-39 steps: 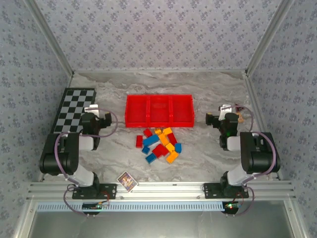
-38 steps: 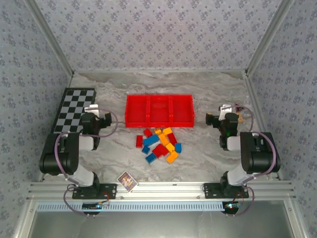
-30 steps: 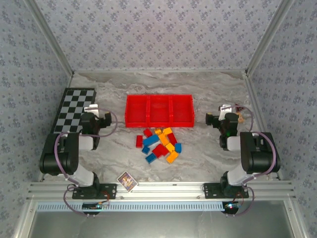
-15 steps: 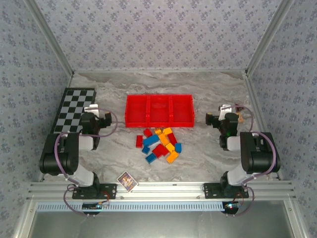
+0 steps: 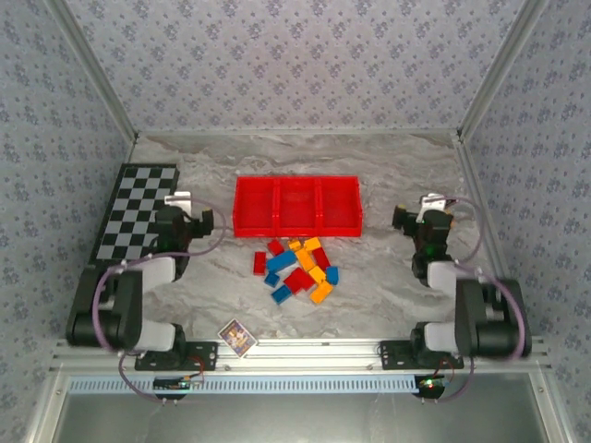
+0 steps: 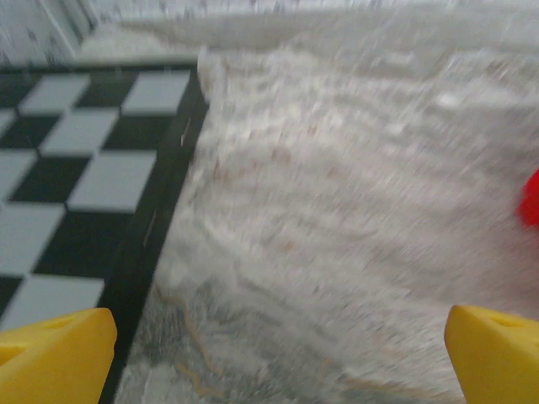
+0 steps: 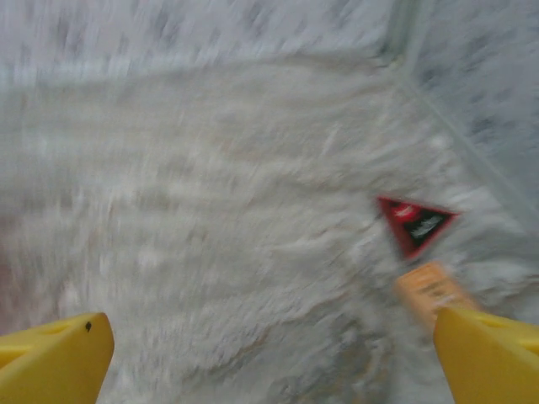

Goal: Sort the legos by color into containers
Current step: Pick up the lego from the bottom-center of the table.

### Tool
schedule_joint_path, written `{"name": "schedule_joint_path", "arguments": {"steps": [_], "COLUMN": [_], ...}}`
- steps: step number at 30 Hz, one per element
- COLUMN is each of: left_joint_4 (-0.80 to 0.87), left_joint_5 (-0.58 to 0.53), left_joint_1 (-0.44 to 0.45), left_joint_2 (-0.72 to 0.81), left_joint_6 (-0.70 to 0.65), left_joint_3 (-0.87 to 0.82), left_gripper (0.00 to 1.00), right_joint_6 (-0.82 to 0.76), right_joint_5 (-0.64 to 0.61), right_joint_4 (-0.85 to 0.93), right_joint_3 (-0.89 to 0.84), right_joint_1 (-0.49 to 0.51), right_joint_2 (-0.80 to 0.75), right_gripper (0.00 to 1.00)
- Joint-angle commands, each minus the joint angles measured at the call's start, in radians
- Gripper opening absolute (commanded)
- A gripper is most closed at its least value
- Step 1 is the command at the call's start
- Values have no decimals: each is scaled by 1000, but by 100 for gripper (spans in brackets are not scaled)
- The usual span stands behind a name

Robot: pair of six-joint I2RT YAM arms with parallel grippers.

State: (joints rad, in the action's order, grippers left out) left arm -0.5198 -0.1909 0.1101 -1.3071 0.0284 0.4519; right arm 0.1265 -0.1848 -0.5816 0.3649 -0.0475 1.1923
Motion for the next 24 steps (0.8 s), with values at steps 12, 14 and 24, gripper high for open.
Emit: {"name": "schedule_joint_path", "arguments": {"steps": [12,14,24], "left_joint_4": [1139,1232,1429], "left_joint_5": [187,230,534], "left_joint_1": [72,85,115], "left_joint_2": [358,382,607], "left_joint_6": [380,432,436], "left_joint_3": [422,412,396], "left_gripper": [100,100,100], "right_joint_6": [416,444,622], "right_joint_5": [625,620,355], "right_joint_4": [1267,1361,1388], "right_joint_3": [481,480,410], "right_joint_1": [-209,-134,441], "right_joint_2": [-321,-281,-211], "right_gripper": [99,95,92]}}
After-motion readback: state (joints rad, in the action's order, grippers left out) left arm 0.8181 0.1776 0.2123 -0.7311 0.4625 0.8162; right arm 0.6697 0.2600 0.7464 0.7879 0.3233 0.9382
